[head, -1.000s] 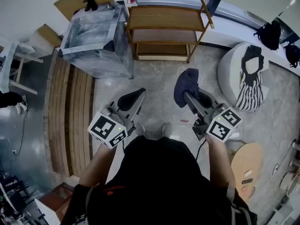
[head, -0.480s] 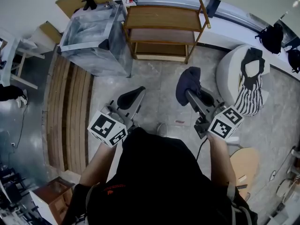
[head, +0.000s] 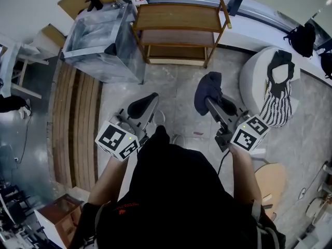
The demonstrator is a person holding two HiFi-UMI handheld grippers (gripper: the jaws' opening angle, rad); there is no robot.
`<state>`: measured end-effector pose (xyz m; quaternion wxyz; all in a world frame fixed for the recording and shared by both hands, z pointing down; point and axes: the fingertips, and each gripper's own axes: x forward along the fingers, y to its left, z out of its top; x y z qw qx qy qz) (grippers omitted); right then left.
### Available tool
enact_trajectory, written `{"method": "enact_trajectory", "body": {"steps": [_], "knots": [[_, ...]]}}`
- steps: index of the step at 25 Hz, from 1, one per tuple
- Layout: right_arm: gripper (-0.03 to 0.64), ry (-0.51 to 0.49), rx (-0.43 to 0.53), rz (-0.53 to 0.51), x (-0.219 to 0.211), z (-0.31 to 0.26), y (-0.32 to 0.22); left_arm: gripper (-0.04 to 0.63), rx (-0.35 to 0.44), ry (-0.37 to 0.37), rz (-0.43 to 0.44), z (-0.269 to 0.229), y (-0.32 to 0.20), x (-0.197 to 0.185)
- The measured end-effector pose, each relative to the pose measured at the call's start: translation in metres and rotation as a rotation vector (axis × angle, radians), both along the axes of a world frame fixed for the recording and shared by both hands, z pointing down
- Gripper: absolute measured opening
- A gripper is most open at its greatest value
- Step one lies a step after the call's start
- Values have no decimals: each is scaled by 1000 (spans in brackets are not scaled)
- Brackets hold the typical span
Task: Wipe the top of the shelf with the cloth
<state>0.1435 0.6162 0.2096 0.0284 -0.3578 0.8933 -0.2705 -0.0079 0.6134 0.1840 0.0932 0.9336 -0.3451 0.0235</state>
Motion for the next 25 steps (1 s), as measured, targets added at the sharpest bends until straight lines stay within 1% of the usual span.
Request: {"method": "enact_trajectory", "body": {"steps": [6,11,19,25], "knots": [[81,9,-10,7,7,6,-24,20,1,10,7,6,-26,7],[81,11,-16,1,3,13,-51,19,-8,19,2,13,-52,6],[80,17,-42,-9,-21,22,-118,20,-36,27,-4,24,-118,-17],[80,19,-61,-3,-53,24,-180,19,-68,18,2,32,-180,-48]]}}
